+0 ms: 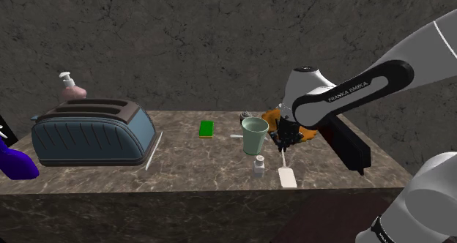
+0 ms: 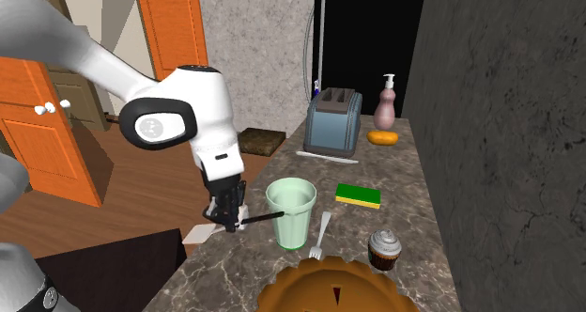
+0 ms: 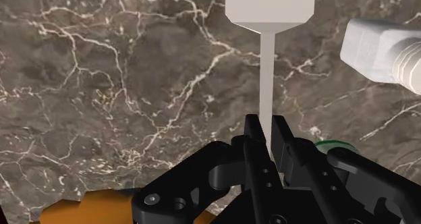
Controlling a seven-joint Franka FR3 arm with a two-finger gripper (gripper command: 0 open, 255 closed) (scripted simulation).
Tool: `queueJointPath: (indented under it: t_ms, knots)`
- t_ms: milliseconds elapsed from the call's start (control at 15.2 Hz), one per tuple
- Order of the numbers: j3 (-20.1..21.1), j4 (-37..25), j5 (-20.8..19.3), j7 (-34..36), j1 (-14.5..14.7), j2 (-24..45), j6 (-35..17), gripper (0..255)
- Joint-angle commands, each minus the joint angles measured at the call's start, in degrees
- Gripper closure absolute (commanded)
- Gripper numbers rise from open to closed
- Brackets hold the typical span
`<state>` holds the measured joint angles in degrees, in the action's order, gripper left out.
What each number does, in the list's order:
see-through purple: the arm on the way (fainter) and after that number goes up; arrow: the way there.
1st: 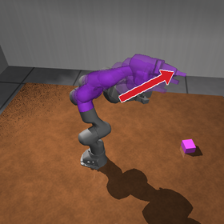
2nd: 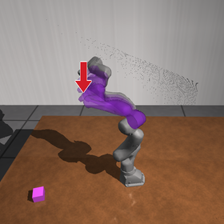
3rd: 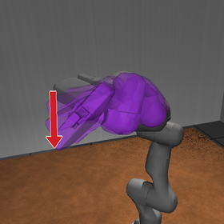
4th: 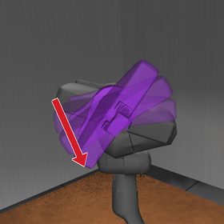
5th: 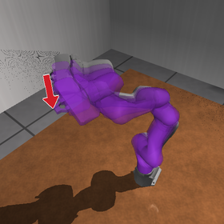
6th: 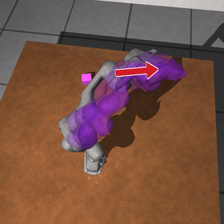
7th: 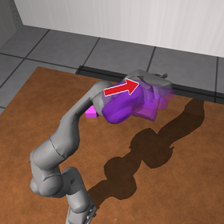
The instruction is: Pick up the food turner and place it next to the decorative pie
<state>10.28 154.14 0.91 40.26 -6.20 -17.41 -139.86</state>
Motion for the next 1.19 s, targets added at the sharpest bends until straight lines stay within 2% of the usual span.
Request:
queueJointPath:
  t_ms: [0,792,1122]
  knots:
    - [0.11,0.59,-0.33,0.19,-0.21,1.51,-2.12,255]
    - [1.08,2.72,-3.82,3.08,-1.61,11.39,-13.97,255]
    - [1.10,2.76,-4.08,3.28,-1.67,11.87,-14.47,255]
